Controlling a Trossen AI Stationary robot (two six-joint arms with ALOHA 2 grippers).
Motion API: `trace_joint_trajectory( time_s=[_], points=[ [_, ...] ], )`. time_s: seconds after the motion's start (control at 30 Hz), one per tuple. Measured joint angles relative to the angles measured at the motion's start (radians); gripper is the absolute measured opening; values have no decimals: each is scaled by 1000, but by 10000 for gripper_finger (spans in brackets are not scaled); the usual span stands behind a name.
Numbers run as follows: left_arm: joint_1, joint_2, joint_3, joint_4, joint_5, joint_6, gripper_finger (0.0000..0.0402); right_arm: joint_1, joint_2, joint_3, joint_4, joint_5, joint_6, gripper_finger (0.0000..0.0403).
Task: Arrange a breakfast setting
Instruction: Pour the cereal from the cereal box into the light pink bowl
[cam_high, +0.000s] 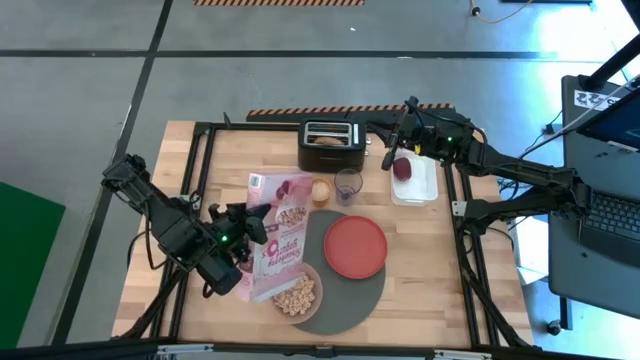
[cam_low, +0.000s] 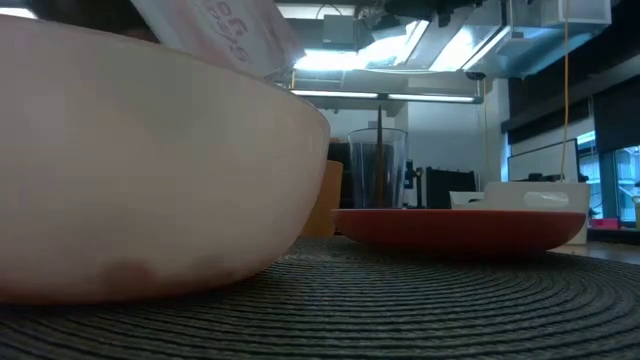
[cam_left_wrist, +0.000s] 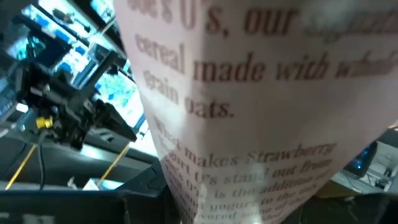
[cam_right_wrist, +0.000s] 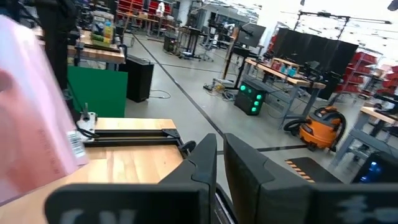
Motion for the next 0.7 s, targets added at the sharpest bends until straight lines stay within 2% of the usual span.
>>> trace_joint_trajectory(
  time_s=[0.7],
  points=[
    [20,12,0,39,-24,40,158,0,0,0,-25,8,1,35]
  ],
)
